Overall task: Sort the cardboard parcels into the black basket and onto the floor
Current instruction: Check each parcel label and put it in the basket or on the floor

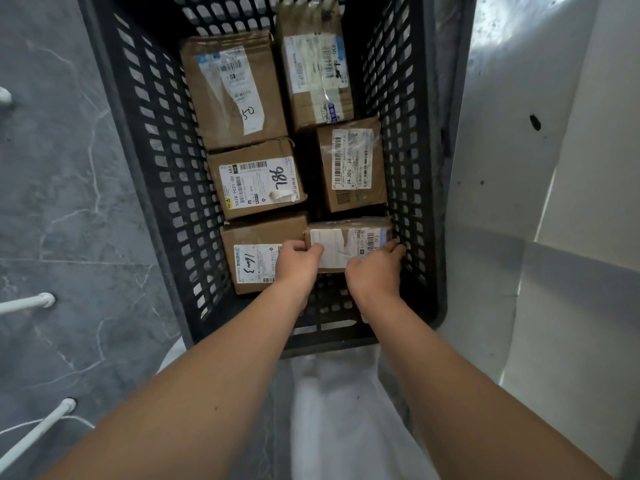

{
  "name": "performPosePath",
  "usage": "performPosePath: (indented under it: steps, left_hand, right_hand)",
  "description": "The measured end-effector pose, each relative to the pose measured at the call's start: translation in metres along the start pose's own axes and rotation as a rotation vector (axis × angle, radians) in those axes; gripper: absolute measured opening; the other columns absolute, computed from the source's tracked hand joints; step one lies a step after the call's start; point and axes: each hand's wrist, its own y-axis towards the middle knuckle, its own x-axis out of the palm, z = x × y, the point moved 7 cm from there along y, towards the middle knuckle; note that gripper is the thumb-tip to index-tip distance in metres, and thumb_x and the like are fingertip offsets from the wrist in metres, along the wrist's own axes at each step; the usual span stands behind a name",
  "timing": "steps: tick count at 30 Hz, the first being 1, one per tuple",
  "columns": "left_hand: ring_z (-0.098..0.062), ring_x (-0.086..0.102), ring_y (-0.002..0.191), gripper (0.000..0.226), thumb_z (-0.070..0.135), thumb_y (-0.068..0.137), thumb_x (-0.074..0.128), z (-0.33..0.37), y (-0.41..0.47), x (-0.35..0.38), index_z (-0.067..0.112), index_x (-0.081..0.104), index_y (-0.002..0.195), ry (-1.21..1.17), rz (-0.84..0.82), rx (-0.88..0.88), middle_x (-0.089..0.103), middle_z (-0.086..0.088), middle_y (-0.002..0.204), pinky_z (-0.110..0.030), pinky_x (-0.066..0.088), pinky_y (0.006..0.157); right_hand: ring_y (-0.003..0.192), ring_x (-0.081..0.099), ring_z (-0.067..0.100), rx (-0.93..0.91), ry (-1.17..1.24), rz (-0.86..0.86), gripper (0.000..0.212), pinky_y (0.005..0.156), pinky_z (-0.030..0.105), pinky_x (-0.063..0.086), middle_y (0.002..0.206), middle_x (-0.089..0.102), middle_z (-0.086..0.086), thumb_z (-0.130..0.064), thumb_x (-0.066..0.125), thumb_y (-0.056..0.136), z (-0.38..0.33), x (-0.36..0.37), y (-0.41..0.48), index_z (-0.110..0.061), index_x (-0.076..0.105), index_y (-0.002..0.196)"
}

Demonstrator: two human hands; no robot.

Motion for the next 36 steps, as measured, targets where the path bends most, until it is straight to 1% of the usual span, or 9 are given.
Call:
performPosePath:
  steps: [4, 8, 12, 16, 21, 25, 29, 34, 36]
  left_hand:
    - [-0.020, 0.060, 0.095, 0.027, 0.028, 0.090, 0.067, 0.001, 0.001, 0.000, 0.018, 0.051, 0.110, 0.047, 0.037, 0.039, 0.057, 0.005, 0.093, -0.036, 0.052, 0.090]
    - [-0.018, 0.058, 0.091, 0.030, 0.020, 0.090, 0.067, 0.007, -0.003, -0.003, 0.012, 0.055, 0.116, 0.094, 0.094, 0.095, 0.062, -0.004, 0.107, -0.030, 0.047, 0.081]
    - [-0.018, 0.059, 0.095, 0.033, 0.017, 0.091, 0.062, 0.008, -0.006, -0.003, 0.012, 0.056, 0.123, 0.055, 0.095, 0.078, 0.063, -0.005, 0.117, -0.029, 0.046, 0.081]
    - [-0.016, 0.055, 0.098, 0.037, 0.014, 0.094, 0.057, 0.015, -0.005, -0.001, 0.013, 0.055, 0.131, 0.059, 0.059, 0.114, 0.061, -0.004, 0.126, -0.029, 0.045, 0.083]
    - [-0.011, 0.052, 0.101, 0.042, 0.010, 0.094, 0.054, 0.015, -0.005, 0.000, 0.015, 0.054, 0.136, 0.001, 0.069, 0.125, 0.060, -0.003, 0.131, -0.024, 0.040, 0.083]
    - [-0.008, 0.051, 0.101, 0.048, 0.006, 0.094, 0.053, 0.010, -0.010, 0.010, 0.017, 0.050, 0.141, -0.048, 0.065, 0.133, 0.058, -0.003, 0.133, -0.019, 0.039, 0.077]
    - [-0.010, 0.053, 0.083, 0.041, 0.011, 0.095, 0.055, 0.002, -0.012, 0.017, 0.016, 0.052, 0.135, 0.053, 0.083, 0.107, 0.060, -0.001, 0.108, -0.022, 0.038, 0.070]
    - [-0.025, 0.067, 0.089, 0.023, 0.020, 0.093, 0.061, 0.002, 0.008, 0.016, 0.001, 0.068, 0.103, 0.224, 0.174, 0.025, 0.071, -0.011, 0.095, -0.029, 0.045, 0.068]
    - [-0.029, 0.068, 0.089, 0.020, 0.018, 0.092, 0.064, 0.007, 0.014, 0.015, 0.000, 0.073, 0.094, 0.273, 0.196, 0.040, 0.072, -0.013, 0.091, -0.029, 0.045, 0.068]
  right_hand:
    - [0.145, 0.012, 0.029, 0.018, -0.101, 0.012, 0.101, 0.112, 0.040, 0.035, 0.158, 0.000, 0.009, -0.023, 0.067, 0.087, -0.004, -0.005, -0.009, -0.002, -0.006, 0.154]
    - [0.140, 0.034, 0.025, -0.031, 0.140, 0.038, 0.080, 0.103, 0.033, 0.044, 0.162, -0.001, 0.001, -0.020, 0.052, 0.096, -0.006, 0.008, -0.032, -0.011, 0.001, 0.157]
    - [0.149, 0.013, 0.029, -0.015, 0.168, -0.153, 0.072, 0.112, 0.037, 0.037, 0.161, -0.022, -0.012, -0.016, 0.043, 0.099, 0.000, 0.031, -0.026, -0.025, 0.003, 0.158]
    - [0.152, -0.004, 0.025, -0.059, 0.079, -0.291, 0.082, 0.122, 0.049, 0.015, 0.160, -0.026, -0.010, -0.007, 0.044, 0.095, 0.006, 0.033, 0.000, -0.031, -0.005, 0.157]
    - [0.150, -0.014, 0.016, -0.123, 0.035, -0.337, 0.100, 0.122, 0.045, 0.019, 0.156, -0.035, -0.010, 0.004, 0.050, 0.089, 0.006, 0.044, 0.007, -0.033, -0.016, 0.153]
    - [0.151, 0.005, 0.024, -0.114, -0.031, -0.385, 0.088, 0.116, 0.035, 0.025, 0.161, -0.024, -0.007, 0.001, 0.044, 0.094, -0.003, 0.035, 0.026, -0.031, -0.009, 0.156]
    - [0.151, 0.005, 0.023, -0.126, -0.038, -0.470, 0.086, 0.115, 0.031, 0.021, 0.162, -0.022, -0.008, -0.002, 0.045, 0.095, 0.000, 0.031, 0.032, -0.031, -0.008, 0.156]
    - [0.134, 0.045, 0.025, -0.040, 0.235, -0.166, 0.054, 0.110, 0.041, 0.042, 0.157, 0.034, 0.001, -0.013, 0.042, 0.099, 0.007, 0.024, 0.024, -0.028, 0.035, 0.151]
    - [0.134, 0.044, 0.025, -0.038, 0.220, -0.160, 0.051, 0.110, 0.038, 0.040, 0.156, 0.036, 0.000, -0.013, 0.042, 0.100, 0.006, 0.032, 0.013, -0.027, 0.040, 0.149]
